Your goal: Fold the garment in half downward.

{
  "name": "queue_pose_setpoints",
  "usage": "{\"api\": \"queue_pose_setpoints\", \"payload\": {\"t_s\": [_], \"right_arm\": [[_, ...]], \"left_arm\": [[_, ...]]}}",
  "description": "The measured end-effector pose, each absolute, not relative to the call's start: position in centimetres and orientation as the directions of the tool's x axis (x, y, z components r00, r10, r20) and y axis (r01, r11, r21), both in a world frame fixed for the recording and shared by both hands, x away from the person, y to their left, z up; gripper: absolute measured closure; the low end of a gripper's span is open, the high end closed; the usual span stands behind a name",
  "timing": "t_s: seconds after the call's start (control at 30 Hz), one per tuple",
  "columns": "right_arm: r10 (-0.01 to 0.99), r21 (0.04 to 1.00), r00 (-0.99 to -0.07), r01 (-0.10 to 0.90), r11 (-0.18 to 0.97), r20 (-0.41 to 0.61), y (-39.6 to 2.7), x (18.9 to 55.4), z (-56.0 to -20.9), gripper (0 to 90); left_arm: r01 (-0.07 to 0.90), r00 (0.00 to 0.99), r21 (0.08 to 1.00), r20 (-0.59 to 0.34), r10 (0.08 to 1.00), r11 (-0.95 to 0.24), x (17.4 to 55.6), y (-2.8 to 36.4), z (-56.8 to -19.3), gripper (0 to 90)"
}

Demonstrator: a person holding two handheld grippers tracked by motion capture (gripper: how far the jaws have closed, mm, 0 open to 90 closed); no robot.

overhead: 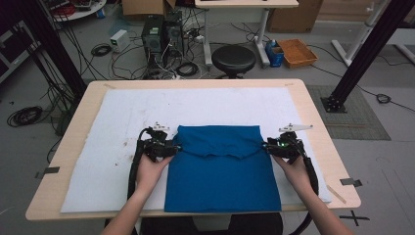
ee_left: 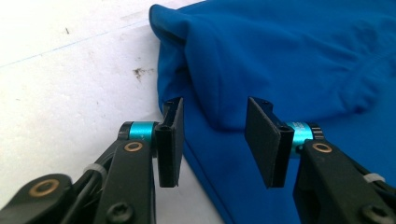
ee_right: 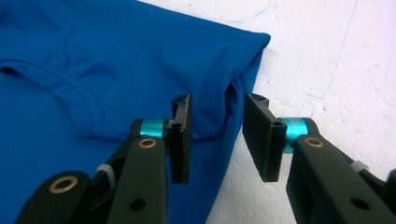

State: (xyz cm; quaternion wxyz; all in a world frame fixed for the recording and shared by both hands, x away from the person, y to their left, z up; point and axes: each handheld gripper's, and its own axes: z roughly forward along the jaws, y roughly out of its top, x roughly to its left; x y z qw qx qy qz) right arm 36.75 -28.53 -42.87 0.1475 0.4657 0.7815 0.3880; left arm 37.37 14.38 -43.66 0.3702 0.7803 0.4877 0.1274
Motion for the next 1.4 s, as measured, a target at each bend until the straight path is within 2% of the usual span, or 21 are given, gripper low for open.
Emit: {"api": "queue_pose_setpoints", "payload": {"t_s": [0.2,0.27,0.5,0.67,0.8,0.83,0.9,1.0,1.13,1.4], "right_arm": [[0.837,0.724,-0.530,0.629,0.283,0.134,-28.0,37.0,-43.7,64.2],[0.833,0.720,-0.539,0.627,0.297,0.126,-27.6,37.1,-43.9,67.0],[0.818,0.712,-0.568,0.610,0.347,0.088,-27.2,37.2,-44.2,88.0],[0.814,0.732,-0.576,0.584,0.350,0.070,-27.5,36.9,-43.6,90.0],[0.817,0.745,-0.571,0.579,0.333,0.079,-27.8,36.9,-43.3,89.8],[0.820,0.750,-0.566,0.579,0.320,0.088,-28.0,36.8,-43.2,87.3],[0.825,0.759,-0.550,0.590,0.277,0.127,-28.3,36.7,-42.8,81.1],[0.805,0.759,-0.549,0.618,0.208,0.226,-28.7,36.6,-42.4,79.2],[0.783,0.718,-0.542,0.671,0.185,0.305,-28.6,36.9,-43.2,76.6],[0.816,0.676,-0.488,0.716,0.171,0.310,-28.9,38.1,-44.4,70.8]], "left_arm": [[0.667,0.485,0.704,-0.164,0.859,-0.242,37.8,13.9,-43.9,57.9],[0.661,0.488,0.706,-0.149,0.860,-0.253,37.7,13.7,-43.9,59.3],[0.632,0.528,0.711,-0.105,0.843,-0.307,37.6,13.1,-44.0,76.7],[0.607,0.544,0.730,-0.091,0.834,-0.316,37.4,13.0,-43.7,84.2],[0.607,0.549,0.730,-0.100,0.830,-0.313,37.4,13.1,-43.7,84.7],[0.607,0.549,0.732,-0.106,0.829,-0.309,37.4,13.1,-43.7,84.8],[0.612,0.547,0.733,-0.121,0.828,-0.297,37.4,13.2,-43.7,84.6],[0.624,0.540,0.728,-0.141,0.830,-0.283,37.5,13.2,-43.7,83.1],[0.632,0.537,0.721,-0.146,0.831,-0.283,37.5,13.3,-43.8,80.8],[0.640,0.533,0.719,-0.161,0.831,-0.271,37.6,13.5,-43.9,76.4]]}}
